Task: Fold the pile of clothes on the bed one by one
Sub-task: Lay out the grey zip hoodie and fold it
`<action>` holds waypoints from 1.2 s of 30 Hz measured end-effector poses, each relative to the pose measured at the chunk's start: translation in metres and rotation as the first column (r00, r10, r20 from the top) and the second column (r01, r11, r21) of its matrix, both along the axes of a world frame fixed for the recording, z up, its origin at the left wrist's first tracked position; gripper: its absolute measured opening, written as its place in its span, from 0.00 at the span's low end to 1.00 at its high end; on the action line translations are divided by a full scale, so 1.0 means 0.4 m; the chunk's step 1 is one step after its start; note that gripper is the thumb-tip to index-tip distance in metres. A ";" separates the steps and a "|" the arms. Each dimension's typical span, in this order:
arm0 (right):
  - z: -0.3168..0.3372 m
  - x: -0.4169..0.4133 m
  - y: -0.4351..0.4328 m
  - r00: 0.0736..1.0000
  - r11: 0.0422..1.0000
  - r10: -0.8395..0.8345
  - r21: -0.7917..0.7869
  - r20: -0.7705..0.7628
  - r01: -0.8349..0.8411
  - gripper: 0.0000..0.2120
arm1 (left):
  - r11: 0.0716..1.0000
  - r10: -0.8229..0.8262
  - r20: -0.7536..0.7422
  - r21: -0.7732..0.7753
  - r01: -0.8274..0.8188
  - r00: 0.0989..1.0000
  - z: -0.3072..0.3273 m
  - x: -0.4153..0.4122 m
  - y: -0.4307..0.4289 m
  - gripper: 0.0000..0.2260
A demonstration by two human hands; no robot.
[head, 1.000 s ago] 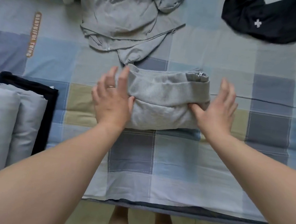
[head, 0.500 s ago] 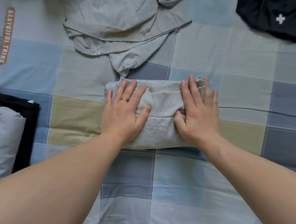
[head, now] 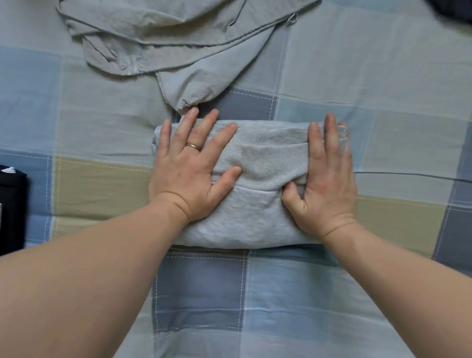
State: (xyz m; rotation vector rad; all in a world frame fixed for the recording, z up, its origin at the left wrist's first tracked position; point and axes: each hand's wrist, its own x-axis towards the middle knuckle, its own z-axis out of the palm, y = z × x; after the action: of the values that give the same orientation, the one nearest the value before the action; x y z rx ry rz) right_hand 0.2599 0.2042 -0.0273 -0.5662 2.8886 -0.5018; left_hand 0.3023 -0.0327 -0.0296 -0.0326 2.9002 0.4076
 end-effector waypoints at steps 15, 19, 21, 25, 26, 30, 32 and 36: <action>0.065 0.042 0.057 0.650 0.734 -0.432 -0.174 0.625 0.656 0.45 | 0.443 0.852 0.220 0.178 -0.879 0.475 0.066 0.079 0.022 0.50; 0.130 0.016 0.067 0.492 0.672 -0.274 -0.202 0.826 0.713 0.28 | 0.205 0.765 0.557 0.264 -0.942 0.323 0.135 0.085 0.008 0.35; 0.187 0.017 0.062 0.478 0.672 -0.249 -0.206 0.843 0.712 0.30 | 0.136 0.704 0.636 0.316 -0.939 0.316 0.193 0.116 -0.002 0.32; 0.355 0.038 -0.001 0.511 0.728 -0.180 -0.235 0.840 0.644 0.29 | 0.027 0.700 0.647 0.398 -0.917 0.302 0.348 0.203 -0.055 0.34; 0.400 0.037 -0.020 0.524 0.741 -0.158 -0.251 0.837 0.623 0.28 | 0.006 0.705 0.646 0.409 -0.913 0.294 0.396 0.224 -0.069 0.32; 0.586 0.012 -0.155 0.597 0.837 -0.036 -0.302 0.801 0.456 0.47 | -0.090 0.787 0.571 0.481 -0.872 0.234 0.592 0.302 -0.144 0.27; 0.669 -0.002 -0.243 0.638 0.867 0.014 -0.327 0.770 0.376 0.50 | -0.119 0.838 0.508 0.527 -0.841 0.199 0.683 0.347 -0.195 0.22; 0.822 0.021 -0.471 0.693 0.901 0.181 -0.400 0.698 0.167 0.42 | -0.220 0.910 0.412 0.596 -0.772 0.059 0.817 0.477 -0.314 0.20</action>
State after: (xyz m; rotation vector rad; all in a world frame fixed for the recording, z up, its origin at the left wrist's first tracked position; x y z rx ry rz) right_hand 0.2682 0.0158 0.3017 -0.3135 1.9997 -1.1038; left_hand 0.4932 -0.1583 0.2970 -2.1124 1.8888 1.8175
